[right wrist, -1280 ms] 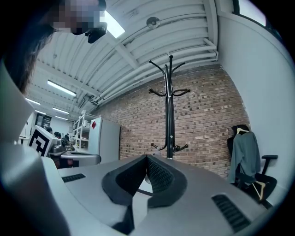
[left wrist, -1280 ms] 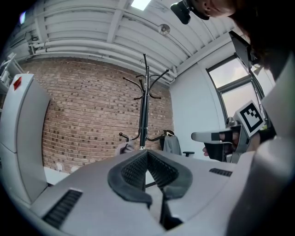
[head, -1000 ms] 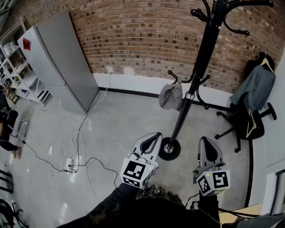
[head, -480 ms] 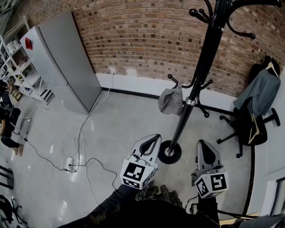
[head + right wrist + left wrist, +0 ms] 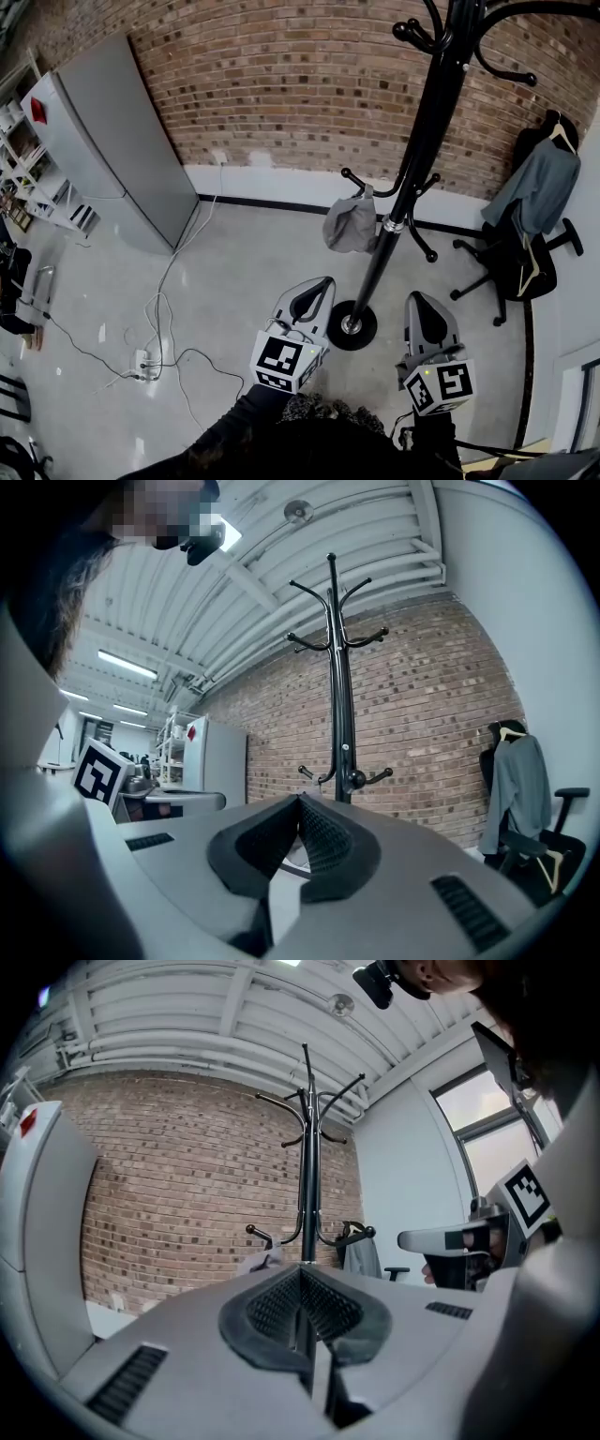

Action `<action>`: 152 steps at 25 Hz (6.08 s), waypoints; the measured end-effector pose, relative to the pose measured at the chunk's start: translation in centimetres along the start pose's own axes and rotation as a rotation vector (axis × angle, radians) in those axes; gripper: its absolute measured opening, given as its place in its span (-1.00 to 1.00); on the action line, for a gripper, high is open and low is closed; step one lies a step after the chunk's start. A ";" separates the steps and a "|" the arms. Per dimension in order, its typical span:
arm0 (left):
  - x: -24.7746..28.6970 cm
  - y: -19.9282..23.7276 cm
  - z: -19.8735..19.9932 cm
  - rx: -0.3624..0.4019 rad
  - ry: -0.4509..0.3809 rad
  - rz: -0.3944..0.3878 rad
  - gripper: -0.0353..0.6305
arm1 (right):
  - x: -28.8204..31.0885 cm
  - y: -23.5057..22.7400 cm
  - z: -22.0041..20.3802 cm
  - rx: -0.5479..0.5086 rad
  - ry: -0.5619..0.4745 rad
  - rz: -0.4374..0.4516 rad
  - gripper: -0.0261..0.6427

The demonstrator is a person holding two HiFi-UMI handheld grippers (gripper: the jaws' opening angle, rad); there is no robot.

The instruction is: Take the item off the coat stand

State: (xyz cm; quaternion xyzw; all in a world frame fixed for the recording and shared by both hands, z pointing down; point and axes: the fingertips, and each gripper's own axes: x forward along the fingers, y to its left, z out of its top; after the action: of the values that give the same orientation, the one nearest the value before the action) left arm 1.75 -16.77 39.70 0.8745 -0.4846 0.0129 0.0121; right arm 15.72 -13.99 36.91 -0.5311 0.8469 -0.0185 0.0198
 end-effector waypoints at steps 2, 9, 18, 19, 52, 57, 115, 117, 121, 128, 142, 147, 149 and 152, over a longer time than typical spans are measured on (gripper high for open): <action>0.6 0.8 -0.1 -0.002 0.004 -0.007 -0.87 | 0.8 0.1 0.0 0.001 0.001 -0.005 -0.89; 2.8 3.1 -0.4 -0.004 0.016 -0.035 -0.87 | 3.7 0.8 0.2 0.004 0.004 -0.013 -0.89; 5.8 5.3 -2.3 0.016 0.057 -0.101 -0.68 | 6.2 1.1 -0.5 0.009 0.015 -0.036 -0.89; 6.3 5.5 -2.6 0.013 0.061 -0.109 -0.50 | 6.5 1.2 -0.6 0.009 0.018 -0.037 -0.89; 17.9 8.9 -10.3 0.079 0.275 -0.310 -0.51 | 8.4 -0.1 -2.7 0.015 0.080 -0.118 -0.89; 17.4 8.5 -10.0 0.025 0.269 -0.330 -0.81 | 8.4 0.5 -2.8 0.035 0.102 -0.105 -0.89; 1.1 15.7 -3.3 -0.037 0.178 0.058 -0.83 | 10.4 3.6 -3.7 0.004 0.087 0.111 -0.89; 0.2 15.5 -3.1 -0.040 0.165 0.075 -0.83 | 10.5 3.6 -4.2 0.004 0.096 0.115 -0.89; -1.1 15.1 -2.3 -0.025 0.142 0.093 -0.83 | 10.6 3.4 -4.4 0.008 0.097 0.117 -0.89; -0.8 14.2 -1.4 -0.012 0.118 0.086 -0.83 | 11.1 2.8 -3.2 -0.014 0.073 0.104 -0.89; -0.1 13.1 -1.4 -0.025 0.103 0.064 -0.83 | 11.3 3.6 -2.8 -0.058 0.080 0.136 -0.89; -0.3 13.4 -1.6 -0.030 0.112 0.074 -0.83 | 11.5 3.9 -2.7 -0.059 0.090 0.139 -0.89; -0.4 13.5 -1.5 -0.031 0.108 0.077 -0.83 | 11.6 4.0 -2.6 -0.062 0.090 0.139 -0.90; -0.4 13.6 -1.4 -0.032 0.103 0.080 -0.83 | 11.8 4.0 -2.5 -0.065 0.093 0.141 -0.90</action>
State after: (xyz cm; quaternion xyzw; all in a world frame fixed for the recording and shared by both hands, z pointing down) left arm -10.04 -23.60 41.16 0.8524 -0.5179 0.0506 0.0506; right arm 6.87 -22.83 39.08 -0.4691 0.8823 -0.0140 -0.0355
